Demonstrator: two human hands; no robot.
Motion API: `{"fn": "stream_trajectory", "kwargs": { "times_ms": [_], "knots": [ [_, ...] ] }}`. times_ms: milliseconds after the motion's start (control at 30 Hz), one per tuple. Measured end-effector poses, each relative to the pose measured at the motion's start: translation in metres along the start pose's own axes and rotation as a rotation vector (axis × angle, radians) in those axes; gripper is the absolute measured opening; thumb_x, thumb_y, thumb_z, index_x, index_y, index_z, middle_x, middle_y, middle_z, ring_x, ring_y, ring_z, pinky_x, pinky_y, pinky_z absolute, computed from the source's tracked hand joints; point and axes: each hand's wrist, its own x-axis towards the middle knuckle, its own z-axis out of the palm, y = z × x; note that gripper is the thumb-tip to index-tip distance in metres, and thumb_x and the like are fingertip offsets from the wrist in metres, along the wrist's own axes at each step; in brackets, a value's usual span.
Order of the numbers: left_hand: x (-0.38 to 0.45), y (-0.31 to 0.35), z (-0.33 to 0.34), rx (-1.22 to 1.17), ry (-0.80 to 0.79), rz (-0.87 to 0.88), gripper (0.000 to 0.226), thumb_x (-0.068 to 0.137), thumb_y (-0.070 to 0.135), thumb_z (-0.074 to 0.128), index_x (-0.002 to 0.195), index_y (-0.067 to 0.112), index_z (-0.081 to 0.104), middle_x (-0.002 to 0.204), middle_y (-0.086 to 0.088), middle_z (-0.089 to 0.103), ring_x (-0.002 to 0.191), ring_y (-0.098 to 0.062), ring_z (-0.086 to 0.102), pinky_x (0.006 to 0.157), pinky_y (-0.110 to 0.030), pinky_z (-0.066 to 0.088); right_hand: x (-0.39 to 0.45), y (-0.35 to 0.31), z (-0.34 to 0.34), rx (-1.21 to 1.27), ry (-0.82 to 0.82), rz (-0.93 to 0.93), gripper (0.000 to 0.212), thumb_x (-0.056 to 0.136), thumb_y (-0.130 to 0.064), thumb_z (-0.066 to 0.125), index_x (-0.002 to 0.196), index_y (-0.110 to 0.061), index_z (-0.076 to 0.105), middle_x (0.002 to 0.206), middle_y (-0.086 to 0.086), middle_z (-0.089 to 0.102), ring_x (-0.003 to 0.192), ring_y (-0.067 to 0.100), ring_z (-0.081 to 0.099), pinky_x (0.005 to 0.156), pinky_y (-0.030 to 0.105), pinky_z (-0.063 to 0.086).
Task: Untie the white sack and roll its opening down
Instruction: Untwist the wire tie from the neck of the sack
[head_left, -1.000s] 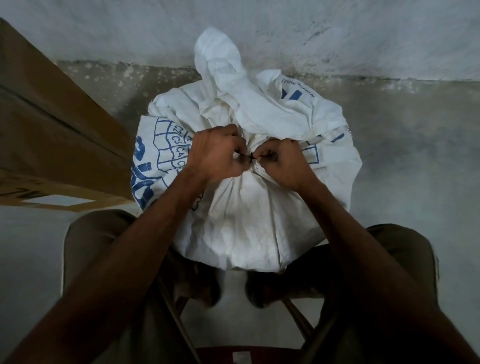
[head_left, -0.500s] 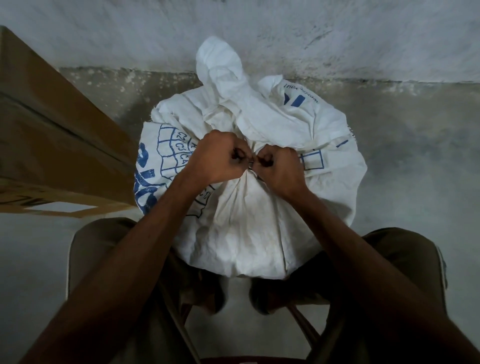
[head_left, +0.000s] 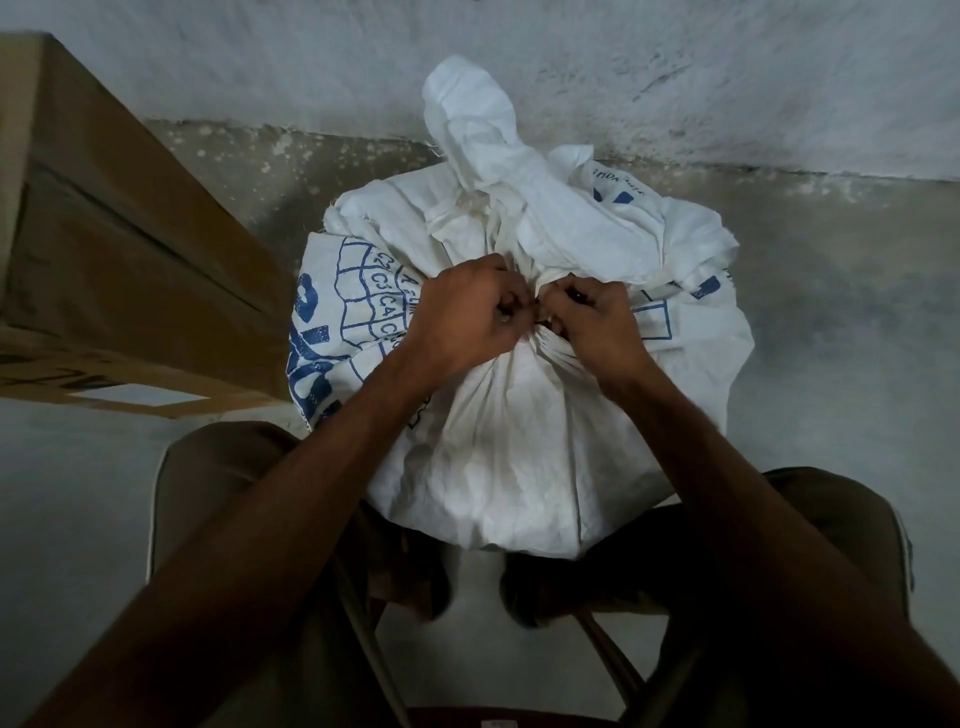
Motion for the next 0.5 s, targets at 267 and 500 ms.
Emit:
{"fn": "stream_trajectory", "kwargs": {
  "times_ms": [267,500],
  "knots": [
    [0.011,-0.01,-0.008,-0.296,-0.062,-0.212,0.015,0.077,0.037,0.071,0.075,0.023,0.076,0.074,0.011,0.072,0.071,-0.008,0.068,0.069,-0.033,0.057,0.002,0.001,-0.005,-0.035,-0.093,-0.103,0.007,0.089,-0.003,0.068,0.092,0.001,0.074,0.077,0.011,0.069,0.071,0.013,0.061,0.07,0.022,0.048],
    [0.02,-0.025,-0.034,-0.614,-0.043,-0.458,0.016,0.08,0.014,0.072,0.064,0.017,0.073,0.053,0.006,0.062,0.05,-0.002,0.052,0.056,-0.018,0.04,0.0,0.014,0.0,-0.28,-0.051,-0.229,0.014,0.077,-0.011,0.082,0.09,-0.014,0.077,0.083,0.006,0.072,0.075,0.024,0.07,0.076,0.036,0.058]
  ]
}}
